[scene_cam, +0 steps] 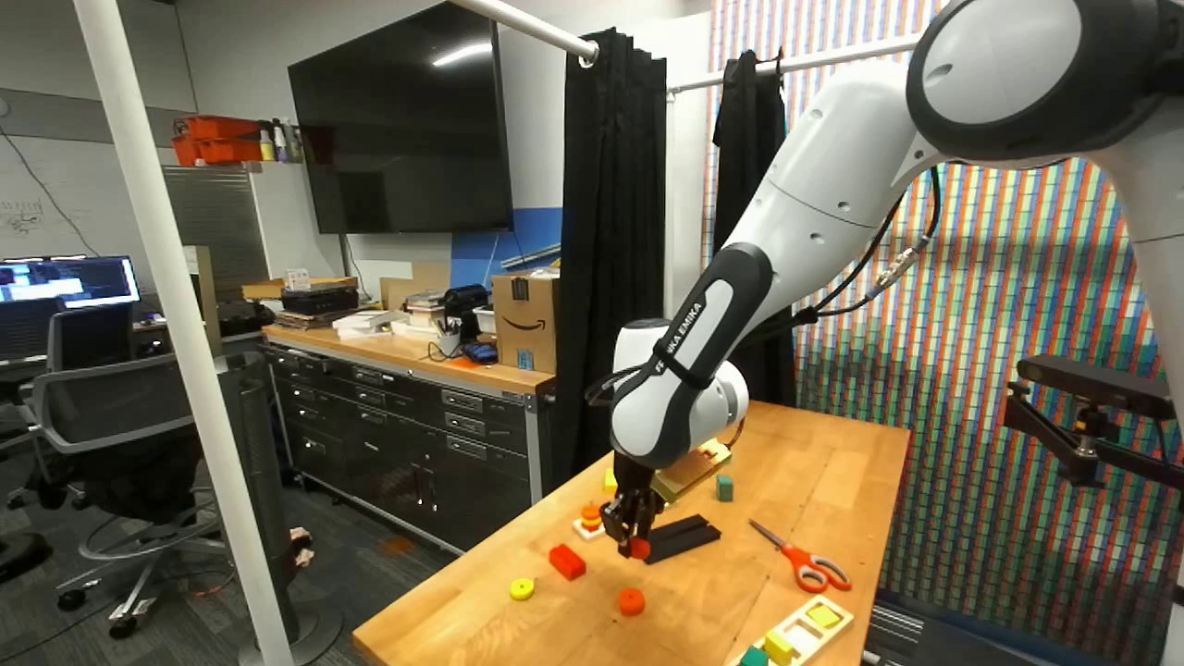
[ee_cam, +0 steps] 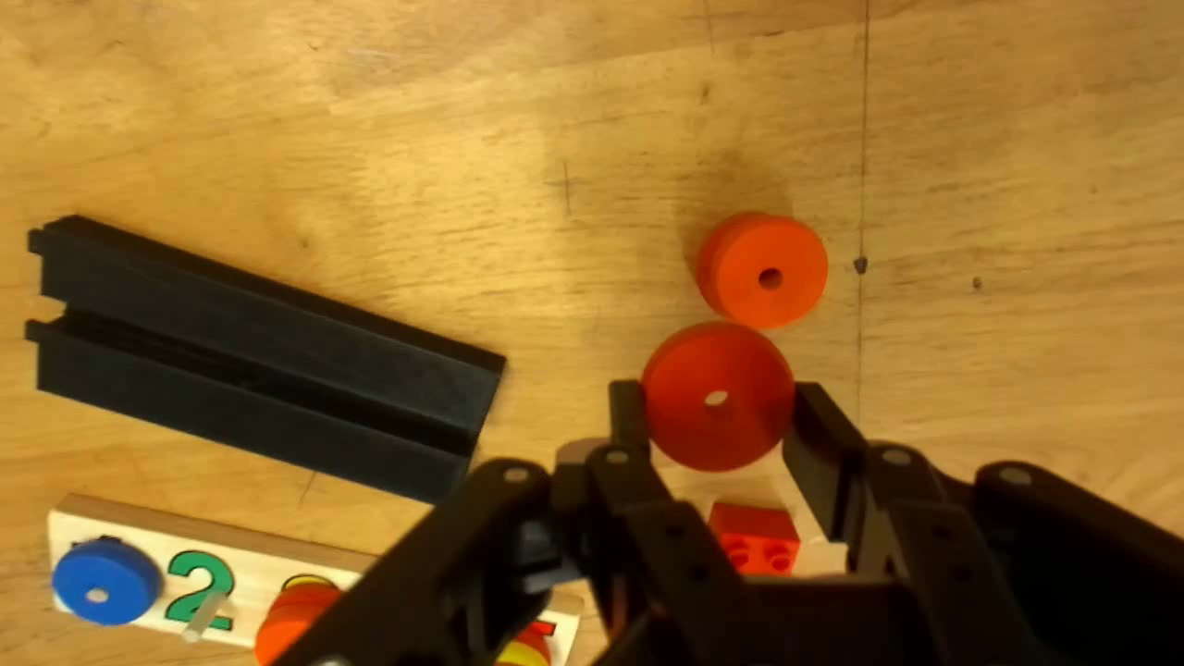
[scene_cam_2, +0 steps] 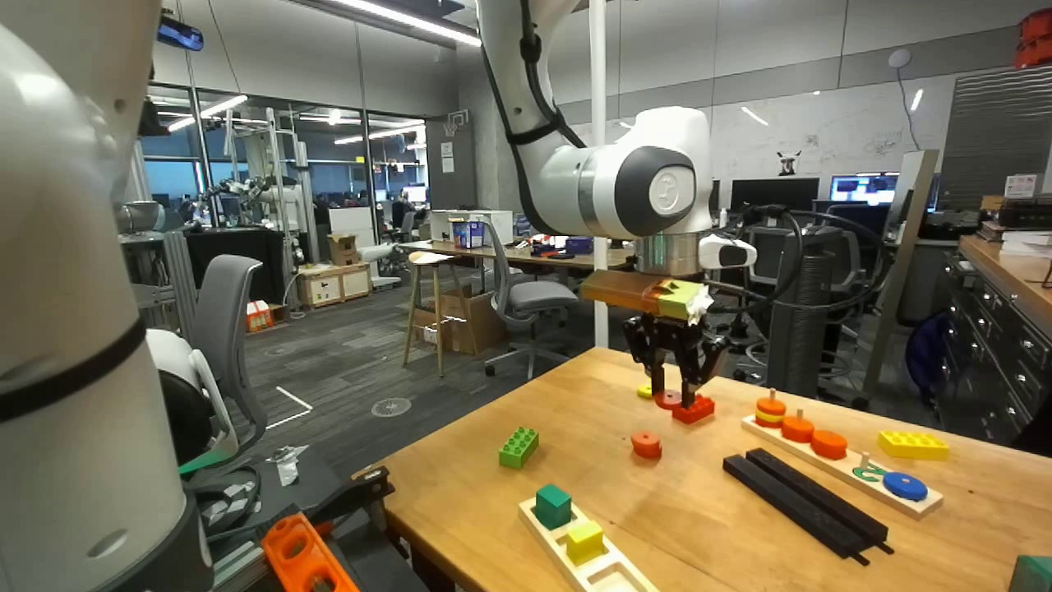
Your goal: Put the yellow block on the middle compartment of the wooden tray and then put an orange block on the first rod of the wooden rack
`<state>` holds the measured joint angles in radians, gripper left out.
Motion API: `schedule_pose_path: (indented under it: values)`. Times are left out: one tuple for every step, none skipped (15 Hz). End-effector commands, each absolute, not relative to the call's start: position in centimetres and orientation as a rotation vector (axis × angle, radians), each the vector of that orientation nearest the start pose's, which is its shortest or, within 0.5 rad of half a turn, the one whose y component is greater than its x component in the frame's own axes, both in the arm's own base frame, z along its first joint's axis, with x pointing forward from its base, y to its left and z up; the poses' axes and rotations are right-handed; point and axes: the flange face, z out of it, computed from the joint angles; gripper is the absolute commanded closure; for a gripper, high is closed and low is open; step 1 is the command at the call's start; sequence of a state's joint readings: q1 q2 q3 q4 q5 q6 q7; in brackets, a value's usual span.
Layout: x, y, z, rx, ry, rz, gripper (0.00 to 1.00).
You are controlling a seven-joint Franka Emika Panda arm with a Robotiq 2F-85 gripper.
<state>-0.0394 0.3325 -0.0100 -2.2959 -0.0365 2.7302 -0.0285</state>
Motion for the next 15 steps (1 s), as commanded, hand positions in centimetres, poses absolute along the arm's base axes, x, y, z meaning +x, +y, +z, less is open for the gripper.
schedule_pose_path:
  values:
    - [55.0,-2.4,22.9,-3.188,0.151,-0.255,0.77]
    - [55.4,-2.5,22.8,-3.187,0.196,-0.267,0.77]
    - [55.8,-2.5,22.9,-3.186,0.236,-0.277,0.77]
    - [56.3,-2.7,22.9,-3.18,0.271,-0.285,0.77]
    - [56.8,-2.9,23.1,-3.177,0.303,-0.293,0.77]
    - [57.3,-3.1,23.3,-3.173,0.326,-0.3,0.77]
    - [57.9,-3.3,23.6,-3.171,0.348,-0.308,0.77]
    - [58.5,-3.5,23.9,-3.172,0.373,-0.322,0.77]
    - [59.1,-3.6,24.1,-3.169,0.391,-0.334,0.77]
    - [59.7,-3.8,24.3,-3.171,0.412,-0.346,0.77]
    - [60.4,-4.1,24.2,-3.171,0.438,-0.352,0.77]
    - [61.0,-4.3,24.2,-3.171,0.457,-0.351,0.77]
    - [61.7,-4.6,24.0,-3.171,0.477,-0.351,0.77]
    - [62.3,-4.8,23.8,-3.169,0.491,-0.348,0.77]
    - [63.0,-5.0,23.6,-3.168,0.499,-0.339,0.77]
